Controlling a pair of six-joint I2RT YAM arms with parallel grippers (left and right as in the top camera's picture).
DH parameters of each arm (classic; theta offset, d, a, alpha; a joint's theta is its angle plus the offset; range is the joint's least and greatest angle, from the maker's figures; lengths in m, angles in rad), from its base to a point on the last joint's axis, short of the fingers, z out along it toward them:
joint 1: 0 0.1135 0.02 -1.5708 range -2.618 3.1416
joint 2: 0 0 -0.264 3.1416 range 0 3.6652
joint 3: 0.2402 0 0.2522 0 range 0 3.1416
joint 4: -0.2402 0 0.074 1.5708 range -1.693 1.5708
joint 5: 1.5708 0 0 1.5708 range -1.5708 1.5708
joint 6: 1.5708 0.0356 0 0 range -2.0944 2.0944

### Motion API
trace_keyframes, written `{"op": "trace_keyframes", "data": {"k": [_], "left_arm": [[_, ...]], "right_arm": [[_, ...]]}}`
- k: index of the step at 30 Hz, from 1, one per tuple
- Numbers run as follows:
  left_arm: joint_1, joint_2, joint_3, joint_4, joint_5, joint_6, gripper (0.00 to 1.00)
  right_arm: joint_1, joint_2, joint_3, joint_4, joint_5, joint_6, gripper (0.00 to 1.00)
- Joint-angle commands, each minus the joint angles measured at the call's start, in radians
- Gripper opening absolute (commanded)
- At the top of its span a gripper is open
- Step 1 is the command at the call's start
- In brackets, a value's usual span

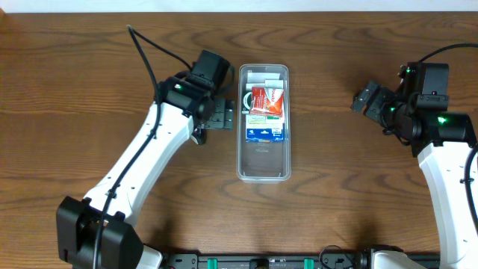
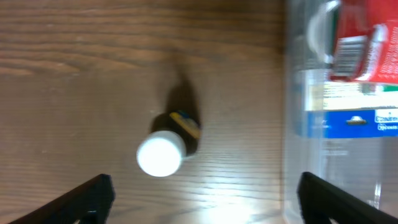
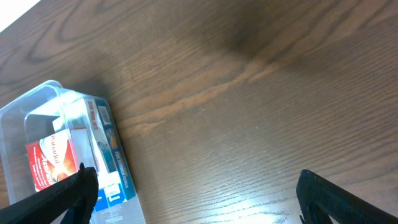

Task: Pack container
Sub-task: 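Lower the left gripper onto the dark medicine bottle and grasp it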

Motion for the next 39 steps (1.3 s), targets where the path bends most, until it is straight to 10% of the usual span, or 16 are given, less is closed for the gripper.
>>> {"op": "trace_keyframes", "data": {"k": [1, 39], "left_arm": [[0.047, 0.013, -0.015, -0.005, -0.026, -0.03, 0.86], [0.147, 0.121, -0.161, 0.184, 0.112, -0.032, 0.5]], "right_arm": [[-0.007, -0.006, 0.01, -0.001, 0.003, -0.012, 0.99], [-0.006, -0.006, 0.01, -0.001, 0.003, -0.011, 0.99]]}}
